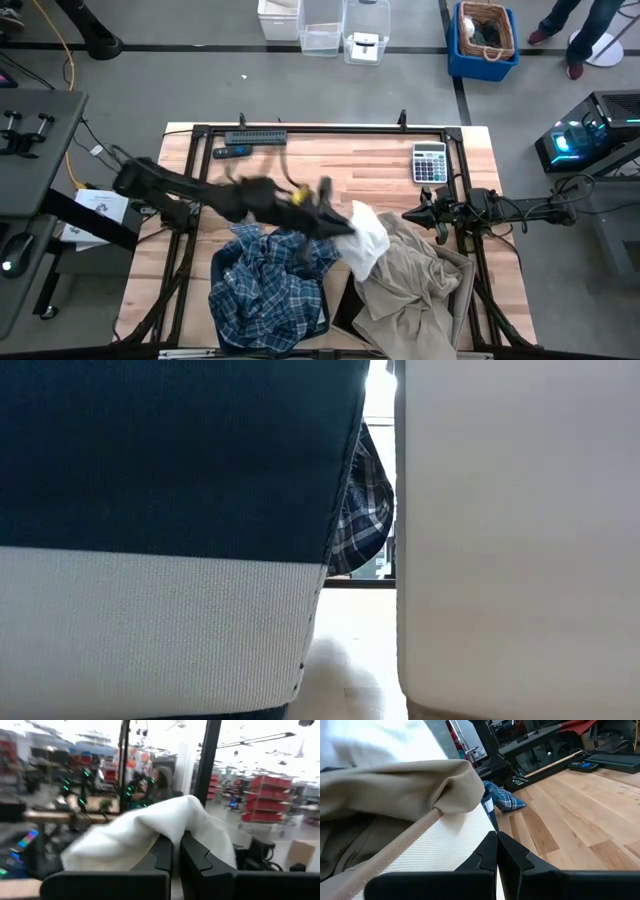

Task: Sort clothes
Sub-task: Put the white shorts into the laundry organizer

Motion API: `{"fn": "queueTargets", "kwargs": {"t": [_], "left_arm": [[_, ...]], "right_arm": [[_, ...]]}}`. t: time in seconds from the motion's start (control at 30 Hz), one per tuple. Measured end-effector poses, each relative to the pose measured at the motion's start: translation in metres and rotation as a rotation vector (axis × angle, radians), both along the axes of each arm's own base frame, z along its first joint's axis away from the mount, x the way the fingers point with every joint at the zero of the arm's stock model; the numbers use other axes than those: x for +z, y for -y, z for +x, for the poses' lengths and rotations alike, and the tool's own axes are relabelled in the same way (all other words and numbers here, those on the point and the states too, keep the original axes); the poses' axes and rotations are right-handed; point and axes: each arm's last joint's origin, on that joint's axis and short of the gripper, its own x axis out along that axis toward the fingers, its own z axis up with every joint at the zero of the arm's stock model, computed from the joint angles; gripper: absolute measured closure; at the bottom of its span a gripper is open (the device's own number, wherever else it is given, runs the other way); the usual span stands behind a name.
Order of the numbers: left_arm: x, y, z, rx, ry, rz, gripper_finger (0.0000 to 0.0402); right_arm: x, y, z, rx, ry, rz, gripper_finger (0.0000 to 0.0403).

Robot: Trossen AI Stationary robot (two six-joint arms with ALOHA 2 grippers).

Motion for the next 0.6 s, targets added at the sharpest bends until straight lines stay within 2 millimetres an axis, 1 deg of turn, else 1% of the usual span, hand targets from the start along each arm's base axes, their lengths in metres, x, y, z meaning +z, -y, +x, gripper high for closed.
{"fn": "queueTargets", "kwargs": {"t": [0.07, 0.13, 0.3, 0.43, 0.53, 0.6], "left_arm": [[-0.027, 0.013, 0.022, -0.034, -0.013, -0.04, 0.0401], [-0.056, 0.026, 0.046, -0.085, -0.064, -0.09, 0.0401], [-0.102, 0.055, 0.103, -0.229, -0.185, -0.175, 0.0401], [-0.16, 0.075, 0.143, -0.341, -0.475, -0.354, 0.0401], [-0.192, 0.084, 0.159, -0.41, -0.735, -0.501, 0.0401], [-0.212, 0.091, 0.161, -0.454, -0.898, -0.538, 0.0401]], "right_arm": [[0.0, 0.0, 0.0, 0.0, 0.0, 0.0, 0.0402], [0.0, 0.0, 0.0, 0.0, 0.0, 0.0, 0.0402], [0.0, 0.0, 0.0, 0.0, 0.0, 0.0, 0.0402], [0.0, 0.0, 0.0, 0.0, 0.0, 0.0, 0.0402], [0.0, 0.0, 0.0, 0.0, 0.0, 0.0, 0.0402], [0.0, 0.0, 0.0, 0.0, 0.0, 0.0, 0.0402]]}}
